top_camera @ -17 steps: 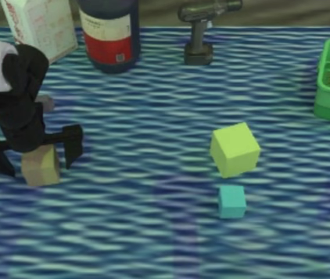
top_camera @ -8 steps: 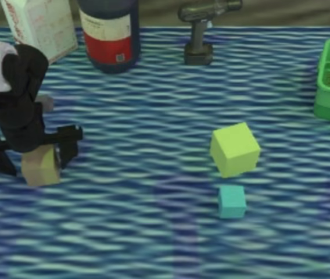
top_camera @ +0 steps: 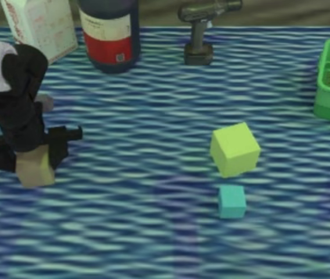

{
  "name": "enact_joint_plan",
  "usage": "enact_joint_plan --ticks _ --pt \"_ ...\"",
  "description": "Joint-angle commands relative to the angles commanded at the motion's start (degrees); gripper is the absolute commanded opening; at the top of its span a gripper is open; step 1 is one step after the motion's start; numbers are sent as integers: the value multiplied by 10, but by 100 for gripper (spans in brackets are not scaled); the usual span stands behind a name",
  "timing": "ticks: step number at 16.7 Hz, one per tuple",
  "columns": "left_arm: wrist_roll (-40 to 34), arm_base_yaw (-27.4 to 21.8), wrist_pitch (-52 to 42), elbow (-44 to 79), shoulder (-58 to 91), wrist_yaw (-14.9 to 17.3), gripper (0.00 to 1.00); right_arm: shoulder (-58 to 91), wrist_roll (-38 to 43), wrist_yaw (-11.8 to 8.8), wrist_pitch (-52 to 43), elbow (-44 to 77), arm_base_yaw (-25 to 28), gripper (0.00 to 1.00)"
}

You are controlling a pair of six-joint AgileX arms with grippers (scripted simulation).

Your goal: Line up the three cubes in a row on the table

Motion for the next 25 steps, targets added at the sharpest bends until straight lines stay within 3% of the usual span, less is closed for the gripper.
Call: enact_joint_plan --ticks 9,16,20,25 --pt "3 0 -9 5 -15 -3 0 0 0 0 0 0 0 100" --pt "2 8 -137 75 -68 -3 0 0 0 0 0 0 0 100" --pt "1 10 -151 84 -77 -4 0 0 0 0 0 0 0 100" --pt "-33 -34 -165 116 -55 -2 0 0 0 0 0 0 0 100"
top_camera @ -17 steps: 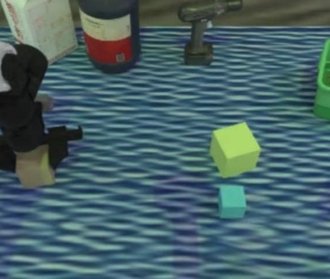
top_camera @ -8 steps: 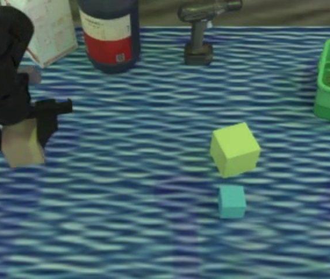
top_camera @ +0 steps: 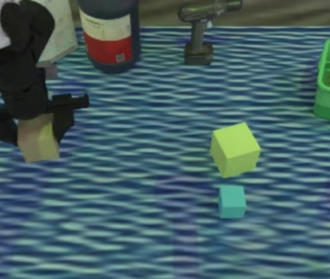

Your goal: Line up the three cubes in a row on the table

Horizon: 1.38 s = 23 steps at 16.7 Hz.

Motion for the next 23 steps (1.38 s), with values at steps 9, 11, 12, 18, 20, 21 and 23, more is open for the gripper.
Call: enact_joint_plan --ticks 9,11,12,18,20,21,23 --pt "-227 -319 -87 180 95 -6 0 0 0 0 0 0 0 100" --pt "-257 -352 -97 201 104 -7 0 0 0 0 0 0 0 100" --pt "-264 -359 -99 206 105 -8 0 0 0 0 0 0 0 100" --pt "-264 -359 -89 200 105 -7 0 0 0 0 0 0 0 100" --pt "-265 -359 -63 181 112 -7 0 0 0 0 0 0 0 100" --pt "-265 -359 -47 168 116 -7 0 0 0 0 0 0 0 100" --pt "-265 -360 -12 141 127 -7 0 0 0 0 0 0 0 100"
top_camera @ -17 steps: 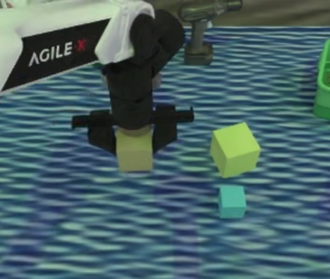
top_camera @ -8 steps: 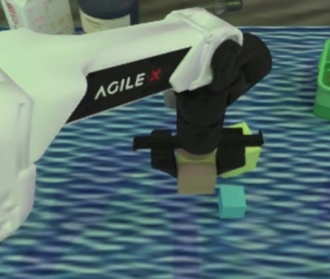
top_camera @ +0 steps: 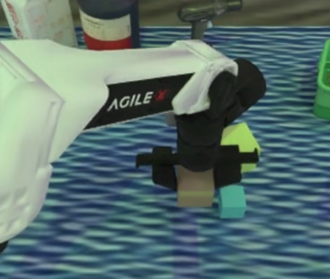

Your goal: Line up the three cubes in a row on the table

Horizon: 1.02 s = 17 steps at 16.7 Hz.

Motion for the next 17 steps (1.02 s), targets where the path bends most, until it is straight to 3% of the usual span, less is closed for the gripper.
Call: enact_joint_plan --ticks 8,17 --pt "0 -1 53 -40 14 -1 0 0 0 0 0 0 0 100" --pt "0 -1 53 -40 14 -1 68 0 0 0 0 0 0 100"
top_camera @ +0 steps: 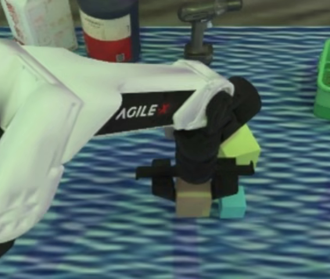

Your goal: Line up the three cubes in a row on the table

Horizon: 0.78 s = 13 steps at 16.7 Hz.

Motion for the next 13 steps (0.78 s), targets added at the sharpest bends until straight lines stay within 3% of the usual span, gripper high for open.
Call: enact_joint_plan --ticks 4,13 --pt "0 0 0 0 0 0 98 0 0 0 0 0 0 100" --pt "0 1 0 0 0 0 100 0 0 0 0 0 0 100"
